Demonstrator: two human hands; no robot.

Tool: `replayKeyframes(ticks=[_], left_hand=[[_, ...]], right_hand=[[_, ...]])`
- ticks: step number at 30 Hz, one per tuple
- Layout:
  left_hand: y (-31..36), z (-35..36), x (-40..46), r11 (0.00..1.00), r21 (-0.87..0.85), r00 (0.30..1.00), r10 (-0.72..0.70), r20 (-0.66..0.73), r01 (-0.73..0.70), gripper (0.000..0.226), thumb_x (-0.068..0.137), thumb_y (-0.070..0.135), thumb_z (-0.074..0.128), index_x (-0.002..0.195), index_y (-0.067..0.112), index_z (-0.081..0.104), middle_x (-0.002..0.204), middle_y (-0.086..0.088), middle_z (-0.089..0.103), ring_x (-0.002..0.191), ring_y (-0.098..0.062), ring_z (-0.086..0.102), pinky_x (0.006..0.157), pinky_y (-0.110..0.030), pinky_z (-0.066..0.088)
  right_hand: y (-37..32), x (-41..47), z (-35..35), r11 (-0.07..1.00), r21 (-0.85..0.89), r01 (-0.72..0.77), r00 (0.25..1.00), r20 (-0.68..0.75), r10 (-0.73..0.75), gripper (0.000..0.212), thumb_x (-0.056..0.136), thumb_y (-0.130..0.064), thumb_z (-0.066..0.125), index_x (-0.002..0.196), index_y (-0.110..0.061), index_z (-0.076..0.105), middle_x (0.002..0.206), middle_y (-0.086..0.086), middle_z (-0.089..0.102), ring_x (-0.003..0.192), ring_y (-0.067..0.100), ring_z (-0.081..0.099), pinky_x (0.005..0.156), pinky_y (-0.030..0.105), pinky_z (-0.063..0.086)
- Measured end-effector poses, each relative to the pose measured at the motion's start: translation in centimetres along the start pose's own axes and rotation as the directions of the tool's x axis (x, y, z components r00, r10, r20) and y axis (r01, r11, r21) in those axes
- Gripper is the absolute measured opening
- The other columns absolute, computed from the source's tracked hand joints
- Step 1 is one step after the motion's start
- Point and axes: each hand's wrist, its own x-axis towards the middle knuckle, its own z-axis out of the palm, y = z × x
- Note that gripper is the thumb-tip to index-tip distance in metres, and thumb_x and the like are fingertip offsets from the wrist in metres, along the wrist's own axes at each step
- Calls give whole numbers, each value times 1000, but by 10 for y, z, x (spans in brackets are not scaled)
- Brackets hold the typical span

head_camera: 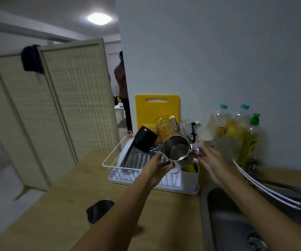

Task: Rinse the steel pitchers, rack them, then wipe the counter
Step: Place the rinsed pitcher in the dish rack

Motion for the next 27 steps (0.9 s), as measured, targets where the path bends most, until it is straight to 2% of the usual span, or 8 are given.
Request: replayKeyframes(ticks=[3, 5, 8, 12, 17, 22, 24, 27], left_hand=[[29, -31, 20, 999, 14, 999, 40, -11, -40, 12, 91, 9, 50, 94, 7, 62, 95, -17, 62, 90, -29, 60, 79, -38, 55], [50, -53, 36, 995, 95, 998, 39, -45, -35, 18, 91, 6, 44, 82, 9, 59, 68, -8, 59, 69, -19, 57, 68, -31, 55], [77, -77, 59, 983, 182, 990, 46, -130, -22, 24, 87, -1, 31, 72, 14, 43, 47, 1, 40, 42, -10, 38, 49, -19, 35], [107, -96, 80, 953, 298, 993, 79, -89, -49, 18, 80, 2, 39, 68, 13, 47, 67, -6, 42, 56, -15, 36, 55, -23, 29], [129, -121, 98, 834, 540, 994, 91, 65, -111, 44, 79, 45, 69, 95, 7, 54, 85, -10, 54, 88, -28, 51, 77, -35, 41], [128, -151, 106, 755, 639, 989, 115, 92, -147, 73, 80, 33, 71, 141, 17, 34, 124, -9, 56, 118, -24, 53, 96, -35, 43], [126, -162, 106, 733, 656, 981, 82, 175, -179, 76, 82, 27, 69, 145, 17, 27, 127, -8, 57, 119, -21, 54, 107, -37, 38], [123, -170, 103, 692, 686, 963, 53, 264, -226, 61, 86, 15, 66, 138, 23, 35, 116, -5, 62, 110, -14, 58, 96, -23, 43]], right_hand=[[6, 19, 30, 998, 49, -38, 999, 20, 37, 15, 93, -21, 53, 101, -11, 61, 102, 12, 62, 93, 21, 64, 95, 35, 49], [12, 32, 50, 996, 73, -56, 998, 43, 53, 21, 92, -12, 54, 110, -5, 60, 104, 12, 61, 89, 16, 65, 96, 33, 48], [16, 44, 75, 997, 29, -72, 996, 54, 71, 41, 92, 2, 49, 132, 0, 47, 124, 12, 57, 110, 24, 59, 105, 35, 41], [24, 59, 102, 991, -135, -17, 986, 164, 39, 59, 87, 4, 55, 142, -4, 35, 148, 9, 39, 134, 25, 43, 111, 40, 35], [35, 72, 124, 896, -418, 153, 976, 206, -70, 58, 90, 8, 50, 144, -7, 34, 145, 9, 43, 115, 9, 50, 81, 12, 49], [60, 84, 130, 770, -592, 237, 968, 207, -139, 54, 90, 6, 51, 141, -7, 38, 123, 27, 59, 121, 27, 55, 106, 36, 41], [72, 87, 131, 732, -635, 247, 967, 210, -144, 51, 91, 4, 52, 139, -10, 43, 120, 32, 59, 121, 32, 55, 108, 41, 40], [89, 87, 133, 739, -625, 252, 965, 225, -139, 44, 91, 5, 51, 131, -11, 50, 135, 17, 53, 130, 25, 46, 107, 36, 39]])
